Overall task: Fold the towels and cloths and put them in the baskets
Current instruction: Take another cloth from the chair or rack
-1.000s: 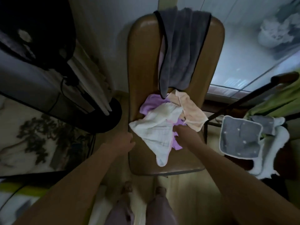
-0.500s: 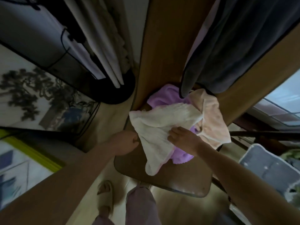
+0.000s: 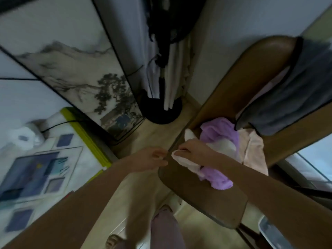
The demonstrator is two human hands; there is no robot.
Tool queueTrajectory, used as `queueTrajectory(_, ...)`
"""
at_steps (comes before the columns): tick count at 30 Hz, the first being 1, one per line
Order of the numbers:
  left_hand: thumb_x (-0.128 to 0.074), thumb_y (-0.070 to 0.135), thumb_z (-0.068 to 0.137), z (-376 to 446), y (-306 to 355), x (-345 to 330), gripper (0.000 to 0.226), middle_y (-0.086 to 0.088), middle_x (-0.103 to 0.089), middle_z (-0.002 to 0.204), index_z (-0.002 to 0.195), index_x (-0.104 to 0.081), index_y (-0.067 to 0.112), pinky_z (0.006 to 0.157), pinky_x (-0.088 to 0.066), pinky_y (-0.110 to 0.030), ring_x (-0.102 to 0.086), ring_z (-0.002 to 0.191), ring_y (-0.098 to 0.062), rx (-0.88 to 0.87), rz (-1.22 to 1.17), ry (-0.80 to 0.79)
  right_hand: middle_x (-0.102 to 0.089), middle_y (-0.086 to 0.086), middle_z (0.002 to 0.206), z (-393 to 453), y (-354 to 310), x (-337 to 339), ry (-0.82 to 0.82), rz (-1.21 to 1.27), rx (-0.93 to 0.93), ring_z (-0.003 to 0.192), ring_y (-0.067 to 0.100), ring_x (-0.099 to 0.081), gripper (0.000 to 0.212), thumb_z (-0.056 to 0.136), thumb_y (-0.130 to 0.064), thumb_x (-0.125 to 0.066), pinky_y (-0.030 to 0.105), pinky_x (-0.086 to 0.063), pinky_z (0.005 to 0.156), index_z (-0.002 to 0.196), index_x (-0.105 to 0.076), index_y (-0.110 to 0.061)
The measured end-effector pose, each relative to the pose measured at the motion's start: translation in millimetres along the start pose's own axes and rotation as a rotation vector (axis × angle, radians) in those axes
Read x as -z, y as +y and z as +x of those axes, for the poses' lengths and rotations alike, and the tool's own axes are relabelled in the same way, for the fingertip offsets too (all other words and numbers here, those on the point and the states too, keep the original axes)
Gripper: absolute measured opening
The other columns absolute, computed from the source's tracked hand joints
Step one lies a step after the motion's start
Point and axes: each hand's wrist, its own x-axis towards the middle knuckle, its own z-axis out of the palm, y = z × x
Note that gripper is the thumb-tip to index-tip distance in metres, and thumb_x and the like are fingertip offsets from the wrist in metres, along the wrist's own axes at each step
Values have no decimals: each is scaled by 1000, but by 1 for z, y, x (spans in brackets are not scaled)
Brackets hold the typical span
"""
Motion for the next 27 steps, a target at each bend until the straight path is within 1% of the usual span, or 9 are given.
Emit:
queueTrajectory(3, -59, 26, 93, -65, -29, 14, 27, 7, -63, 115, 120, -60, 25, 69, -51, -18, -61, 94, -9, -75, -135, 123, -46, -2, 63, 0, -85, -8, 68, 131, 65, 53, -2, -40, 44, 95, -39, -54, 18, -32, 62, 55, -47, -22)
queueTrajectory(5, -59, 25, 93, -107, -56, 23, 17, 7, -66, 102, 109, -62, 30, 68, -54, -25, -62, 86, -7, -108, -172, 257, -49, -1, 58, 2, -151, -19, 19, 121, 116, 48, 0, -43, 41, 96, -36, -54, 13, -32, 52, 60, -54, -16)
queueTrajectory(8, -64, 22, 91, -172, -105, 38, 13, 10, -67, 86, 103, -65, 27, 63, -55, -21, -63, 73, -2, -154, -310, 411, -45, 2, 62, 6, -245, -48, -86, 23, 179, 50, 1, -47, 32, 100, -20, -47, 9, -34, 53, 72, -60, -10)
queueTrajectory(10, -63, 19, 91, -212, -141, 47, 12, 4, -68, 88, 103, -66, 19, 62, -54, -18, -64, 73, -4, -159, -388, 470, -51, 6, 61, 9, -292, -72, -11, 30, 279, 51, 2, -44, 36, 98, -24, -51, 15, -35, 54, 74, -65, 0)
queueTrajectory(12, -57, 16, 94, -251, -179, 55, 8, -1, -66, 84, 95, -65, 13, 65, -54, -23, -63, 76, -13, -133, -408, 530, -50, 9, 59, 12, -327, -97, 21, 19, 348, 55, 7, -43, 39, 94, -30, -56, 24, -35, 55, 69, -64, -2)
queueTrajectory(16, -49, 25, 99, -322, -253, 73, 26, -4, -59, 76, 84, -64, 9, 68, -40, -30, -55, 73, -16, -60, -306, 653, -39, 0, 57, 23, -382, -131, -68, -117, 425, 50, 3, -35, 42, 90, -35, -63, 20, -27, 52, 64, -57, -2)
queueTrajectory(22, -62, 20, 92, -396, -310, 89, 18, 9, -60, 64, 79, -67, 8, 59, -42, -11, -55, 60, 1, -158, -608, 842, -41, 2, 53, 35, -431, -151, -98, -69, 435, 52, 11, -40, 39, 85, -31, -70, 28, -29, 54, 54, -53, -16)
queueTrajectory(25, -62, 20, 92, -410, -336, 91, 29, 2, -48, 59, 69, -58, 3, 55, -36, -20, -45, 56, -4, -132, -432, 948, -42, -5, 49, 43, -439, -156, -87, -161, 435, 48, 7, -40, 40, 82, -34, -74, 27, -31, 53, 51, -52, -21)
queueTrajectory(27, -56, 31, 95, -416, -354, 90, 32, -1, -53, 66, 74, -60, 8, 58, -35, -28, -48, 63, -9, 18, -20, 974, -41, -7, 49, 50, -440, -157, -108, -257, 436, 47, 6, -40, 41, 81, -37, -74, 27, -32, 53, 50, -50, -23)
